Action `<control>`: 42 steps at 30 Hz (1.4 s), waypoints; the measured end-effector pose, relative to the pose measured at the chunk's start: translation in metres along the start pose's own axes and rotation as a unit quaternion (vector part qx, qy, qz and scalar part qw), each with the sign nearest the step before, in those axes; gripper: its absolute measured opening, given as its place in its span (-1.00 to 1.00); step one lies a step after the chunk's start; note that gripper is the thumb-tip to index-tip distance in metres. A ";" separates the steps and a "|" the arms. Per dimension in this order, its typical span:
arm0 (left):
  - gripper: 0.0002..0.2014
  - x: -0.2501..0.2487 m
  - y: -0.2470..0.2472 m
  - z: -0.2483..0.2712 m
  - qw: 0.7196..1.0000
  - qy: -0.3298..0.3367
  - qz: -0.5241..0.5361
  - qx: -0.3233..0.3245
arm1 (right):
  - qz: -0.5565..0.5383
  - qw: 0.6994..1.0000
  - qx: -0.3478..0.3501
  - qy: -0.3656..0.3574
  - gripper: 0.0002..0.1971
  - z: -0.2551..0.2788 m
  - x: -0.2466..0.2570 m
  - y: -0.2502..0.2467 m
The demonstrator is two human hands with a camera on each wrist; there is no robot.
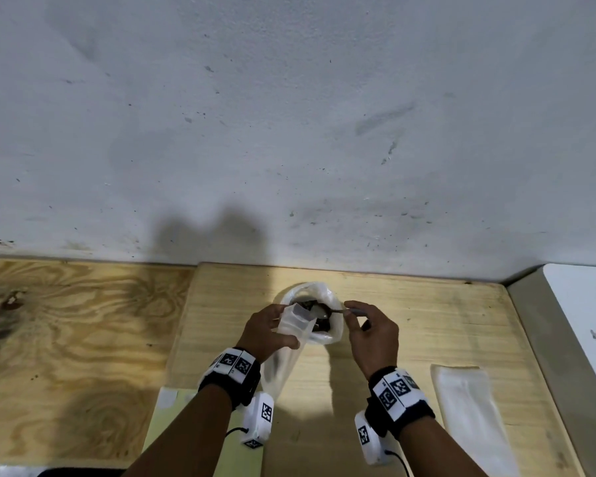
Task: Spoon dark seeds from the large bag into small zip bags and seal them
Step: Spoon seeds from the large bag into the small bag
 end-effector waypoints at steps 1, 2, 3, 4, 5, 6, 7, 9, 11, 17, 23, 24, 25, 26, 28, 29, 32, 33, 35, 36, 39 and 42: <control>-0.22 0.000 -0.001 0.000 1.000 -0.002 0.002 -0.006 | 0.032 0.999 0.001 -0.010 -0.81 0.001 -0.001 0.002; -0.23 0.001 -0.003 -0.001 1.000 -0.003 0.006 -0.012 | 0.063 0.998 -0.003 -0.021 -0.82 0.002 -0.001 0.004; -0.25 0.001 -0.004 -0.001 1.000 -0.001 0.008 -0.017 | 0.086 0.996 -0.010 -0.030 -0.82 0.003 -0.001 0.005; -0.26 0.002 -0.006 -0.001 1.000 0.002 0.010 -0.021 | 0.100 0.994 -0.019 -0.035 -0.83 0.003 -0.003 0.005; -0.28 0.003 -0.007 -0.001 1.000 0.003 0.011 -0.025 | 0.108 0.993 -0.027 -0.035 -0.84 0.004 -0.005 0.006; -0.28 0.003 -0.009 -0.001 1.000 0.004 0.011 -0.026 | 0.108 0.993 -0.034 -0.027 -0.84 0.005 -0.008 0.007; -0.29 0.003 -0.009 -0.001 1.000 0.005 0.010 -0.023 | 0.102 0.994 -0.039 -0.012 -0.85 0.006 -0.010 0.008; -0.28 0.005 -0.009 0.000 1.000 0.009 0.002 -0.014 | 0.067 0.996 -0.045 0.029 -0.88 0.007 -0.015 0.010; -0.28 0.006 -0.009 0.000 1.000 0.012 -0.004 -0.012 | 0.019 0.996 -0.048 0.069 -0.88 0.006 -0.018 0.013; -0.25 0.009 -0.008 -0.004 1.000 0.010 -0.008 -0.017 | -0.054 0.990 -0.027 0.127 -0.91 0.002 -0.026 0.028; -0.38 0.014 -0.008 -0.007 1.000 0.014 -0.004 -0.021 | -0.132 0.974 -0.012 0.183 -0.88 0.000 -0.025 0.037; -0.40 0.014 -0.008 -0.006 1.000 0.019 -0.007 -0.020 | -0.151 0.967 -0.015 0.203 -0.87 0.000 -0.026 0.036; -0.42 0.013 -0.009 -0.006 0.999 0.025 -0.011 -0.020 | -0.167 0.961 -0.020 0.219 -0.86 -0.001 -0.027 0.035; -0.43 0.013 -0.009 -0.005 0.999 0.029 -0.013 -0.019 | -0.179 0.955 -0.027 0.233 -0.85 -0.001 -0.029 0.032; -0.45 0.012 -0.010 -0.004 0.999 0.035 -0.016 -0.019 | -0.195 0.948 -0.039 0.247 -0.85 -0.001 -0.030 0.026; -0.47 0.013 -0.011 -0.004 0.999 0.036 -0.019 -0.017 | -0.200 0.947 -0.043 0.248 -0.85 -0.001 -0.030 0.022; -0.48 0.016 -0.012 -0.004 0.999 0.035 -0.023 -0.017 | -0.221 0.945 -0.049 0.238 -0.85 0.000 -0.027 0.011; -0.47 0.017 -0.012 -0.004 0.999 0.033 -0.027 -0.019 | -0.227 0.944 -0.051 0.234 -0.86 0.000 -0.025 0.007; -0.44 0.018 -0.013 -0.004 0.999 0.030 -0.030 -0.020 | -0.240 0.942 -0.056 0.228 -0.87 -0.001 -0.023 0.001; -0.42 0.019 -0.012 -0.004 0.999 0.030 -0.031 -0.020 | -0.247 0.941 -0.058 0.223 -0.87 -0.001 -0.021 -0.003; -0.37 0.018 -0.011 -0.002 0.999 0.026 -0.030 -0.019 | -0.273 0.940 -0.055 0.199 -0.86 0.000 -0.015 -0.011; -0.23 0.018 -0.010 -0.001 0.999 0.028 -0.021 -0.024 | -0.297 0.937 -0.045 0.180 -0.83 0.000 -0.007 -0.016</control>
Point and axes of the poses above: each hand's wrist, its own z-axis away from the middle knuckle, its own y-axis out of the palm, x = y × z, the point moved 1 cm from there along -z, towards the middle knuckle, and after that the axes turned 7 degrees about x, right-handed, at the moved point
